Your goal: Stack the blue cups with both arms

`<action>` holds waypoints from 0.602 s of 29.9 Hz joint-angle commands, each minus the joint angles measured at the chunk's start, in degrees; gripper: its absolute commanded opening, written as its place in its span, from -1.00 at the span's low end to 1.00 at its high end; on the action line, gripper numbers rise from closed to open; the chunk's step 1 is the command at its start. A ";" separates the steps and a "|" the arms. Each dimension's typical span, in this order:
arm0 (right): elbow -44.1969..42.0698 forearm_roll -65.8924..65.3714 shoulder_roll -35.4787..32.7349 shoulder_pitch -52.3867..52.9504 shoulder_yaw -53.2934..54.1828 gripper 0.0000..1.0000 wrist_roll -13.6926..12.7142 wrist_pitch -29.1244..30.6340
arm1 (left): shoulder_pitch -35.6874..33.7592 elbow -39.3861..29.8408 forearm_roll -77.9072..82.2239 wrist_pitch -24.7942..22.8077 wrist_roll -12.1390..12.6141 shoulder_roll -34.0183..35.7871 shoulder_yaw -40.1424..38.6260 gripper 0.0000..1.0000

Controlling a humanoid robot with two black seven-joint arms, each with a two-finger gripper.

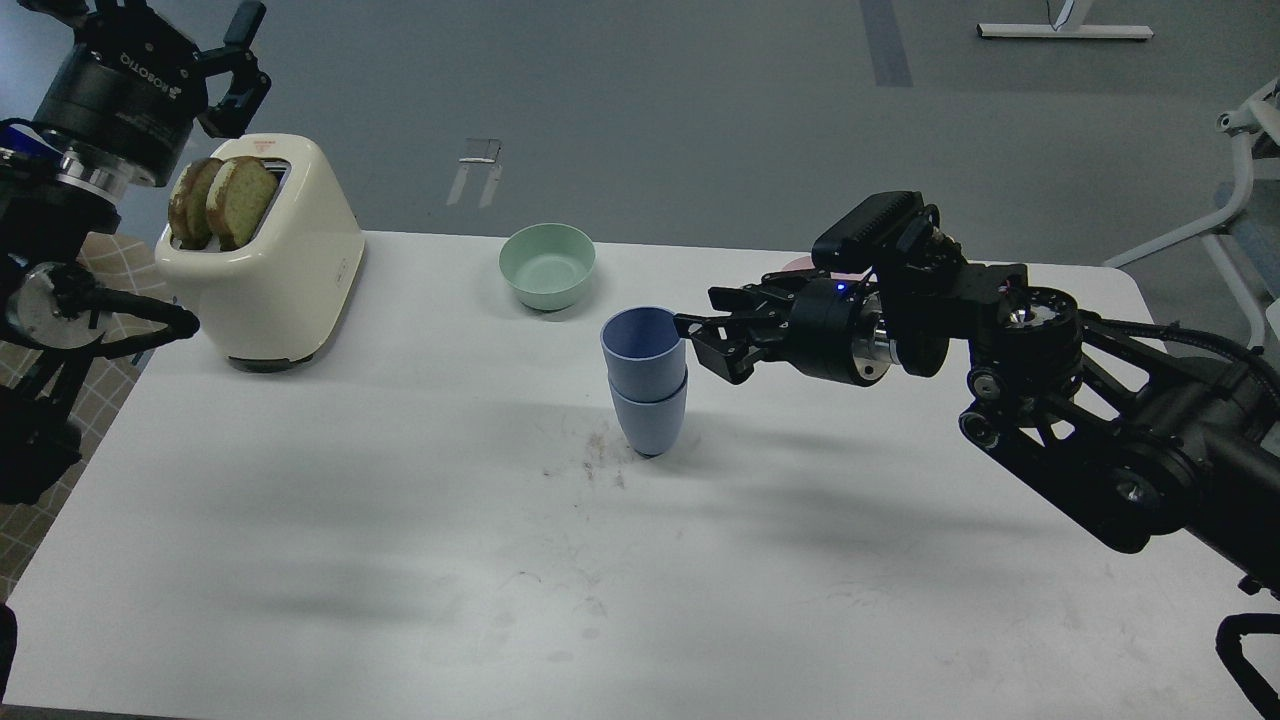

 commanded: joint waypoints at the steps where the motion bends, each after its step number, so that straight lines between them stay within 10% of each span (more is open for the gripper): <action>1: -0.04 0.52 0.09 -0.45 4.18 1.00 0.01 0.00 | 0.00 0.00 0.01 0.00 0.07 -0.09 0.00 0.95; 18: -10.65 40.73 -0.61 -1.33 34.94 1.00 0.53 0.00 | -0.09 -0.09 0.01 0.09 0.07 -0.97 0.52 0.95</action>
